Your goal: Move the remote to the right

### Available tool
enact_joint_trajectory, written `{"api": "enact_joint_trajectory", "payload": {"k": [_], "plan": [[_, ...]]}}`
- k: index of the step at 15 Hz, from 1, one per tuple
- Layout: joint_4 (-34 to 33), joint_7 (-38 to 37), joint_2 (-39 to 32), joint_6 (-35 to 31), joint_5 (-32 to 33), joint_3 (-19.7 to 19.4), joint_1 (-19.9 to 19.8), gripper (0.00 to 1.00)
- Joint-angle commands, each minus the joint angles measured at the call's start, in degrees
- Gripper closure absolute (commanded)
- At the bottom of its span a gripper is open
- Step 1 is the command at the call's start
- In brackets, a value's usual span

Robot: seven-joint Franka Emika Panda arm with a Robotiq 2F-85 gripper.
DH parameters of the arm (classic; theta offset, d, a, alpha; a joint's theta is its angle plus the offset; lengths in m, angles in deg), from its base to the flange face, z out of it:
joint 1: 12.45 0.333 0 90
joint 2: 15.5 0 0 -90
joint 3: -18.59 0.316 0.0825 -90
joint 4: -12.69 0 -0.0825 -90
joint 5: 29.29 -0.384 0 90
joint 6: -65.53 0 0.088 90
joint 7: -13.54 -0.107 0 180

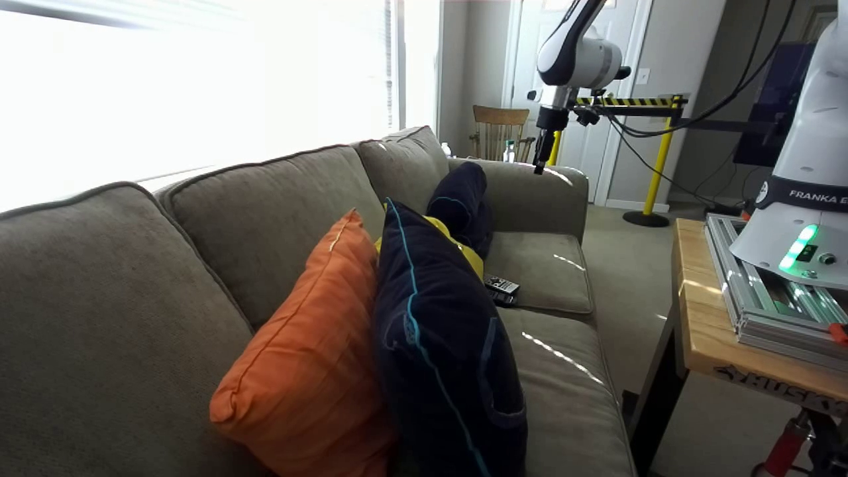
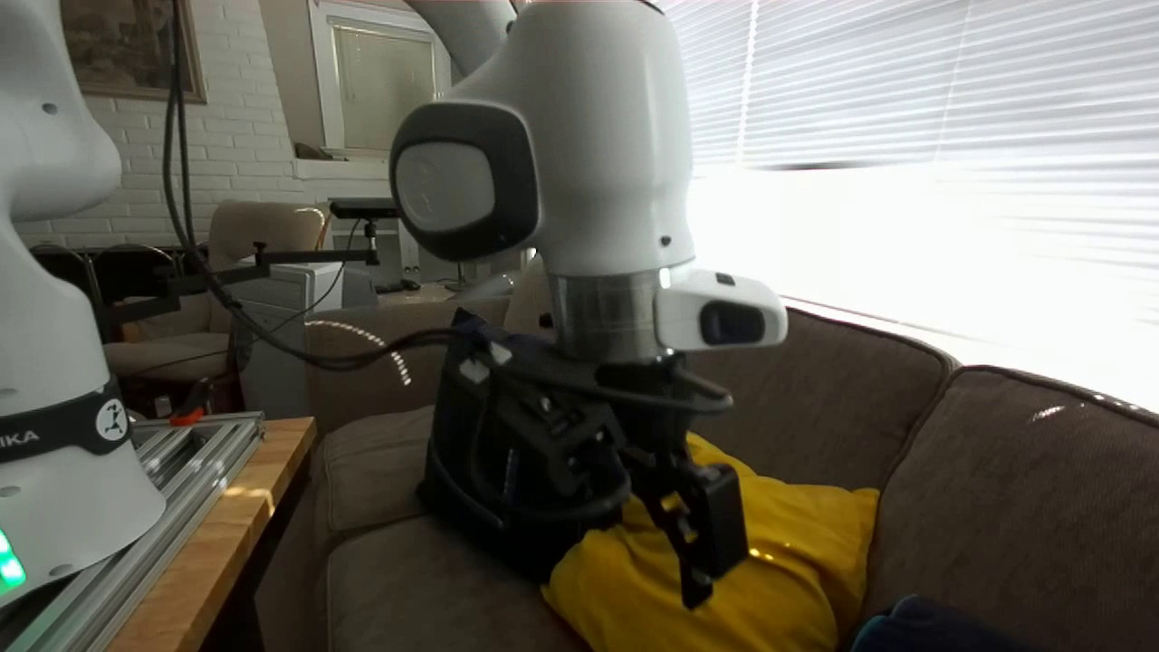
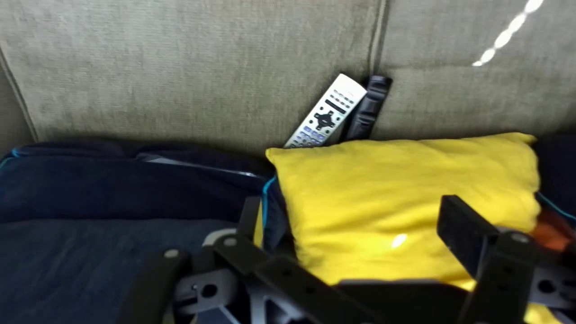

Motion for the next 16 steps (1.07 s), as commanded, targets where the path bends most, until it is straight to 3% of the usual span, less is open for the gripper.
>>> {"api": "enact_joint_trajectory", "payload": {"k": [1,4,5,6,7,9,10,12,14,16], "plan": [[-5.82,2.27,-11.51,-10.5,-5.59,3.27,-3.58,0.0],[-8.28,-3.58,-18.13,-16.3,-10.04,6.06,-4.93,0.0],[-8.74,-7.13,-20.72,-17.92,-10.41,4.54,-2.77,0.0],[-7.99,-14.6,-22.02,-21.83,-4.11,4.58,-2.79,0.0],[-6.29,-6.68,-17.75,-17.29,-7.15,4.66,-3.53,0.0],[-6.77,-11.71,-20.93,-20.78,-5.72,4.75,-2.86,0.0],[-6.07,-20.78,-20.99,-21.87,4.41,5.53,-4.95,0.0],[-6.51,-21.15,-21.21,-21.91,4.41,5.51,-4.9,0.0],[-7.96,-24.57,-22.76,-18.8,11.0,4.12,-4.44,0.0],[-9.31,-27.26,-24.66,-17.05,17.32,5.25,-6.35,0.0]]}}
